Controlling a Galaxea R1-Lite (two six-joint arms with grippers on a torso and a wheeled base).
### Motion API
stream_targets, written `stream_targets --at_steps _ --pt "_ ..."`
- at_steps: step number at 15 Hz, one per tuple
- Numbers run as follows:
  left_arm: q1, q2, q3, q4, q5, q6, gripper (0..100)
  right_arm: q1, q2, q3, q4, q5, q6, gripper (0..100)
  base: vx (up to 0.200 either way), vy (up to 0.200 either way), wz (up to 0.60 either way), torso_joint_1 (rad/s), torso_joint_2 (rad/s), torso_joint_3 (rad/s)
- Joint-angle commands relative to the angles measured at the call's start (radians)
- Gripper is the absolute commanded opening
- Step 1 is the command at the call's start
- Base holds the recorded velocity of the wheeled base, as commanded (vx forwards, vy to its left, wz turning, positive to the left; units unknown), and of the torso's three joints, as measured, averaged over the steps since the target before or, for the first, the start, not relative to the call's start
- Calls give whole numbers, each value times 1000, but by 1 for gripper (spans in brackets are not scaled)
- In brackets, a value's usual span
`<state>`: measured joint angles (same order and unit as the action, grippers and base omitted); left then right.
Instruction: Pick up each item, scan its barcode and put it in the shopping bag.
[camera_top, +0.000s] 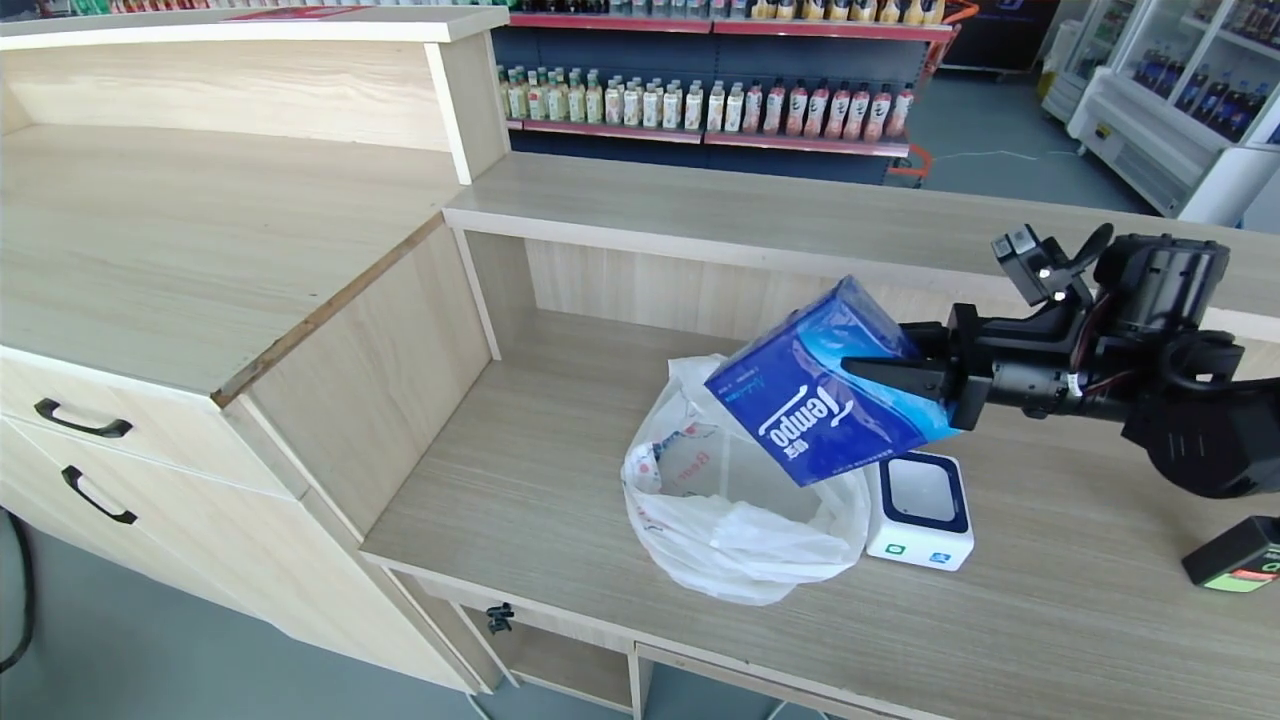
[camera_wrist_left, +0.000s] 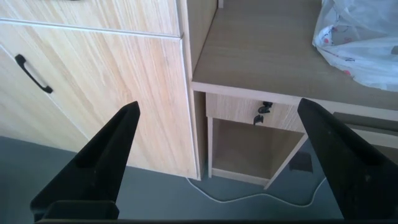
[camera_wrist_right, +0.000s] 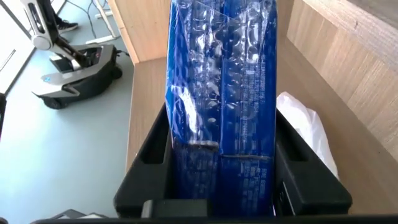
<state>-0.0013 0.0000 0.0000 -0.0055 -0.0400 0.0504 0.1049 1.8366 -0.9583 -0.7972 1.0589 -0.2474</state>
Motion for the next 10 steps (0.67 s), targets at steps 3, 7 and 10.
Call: stream_targets --at_steps 3,7,10 --pt "1 0 0 -1 0 0 100 7 72 -20 0 1 5 0 0 0 0 0 0 0" --pt "0 0 0 -1 0 0 100 7 66 6 1 1 5 0 0 0 0 0 0 0" --pt "0 0 0 -1 0 0 100 7 33 75 -22 9 -4 0 0 0 0 0 0 0"
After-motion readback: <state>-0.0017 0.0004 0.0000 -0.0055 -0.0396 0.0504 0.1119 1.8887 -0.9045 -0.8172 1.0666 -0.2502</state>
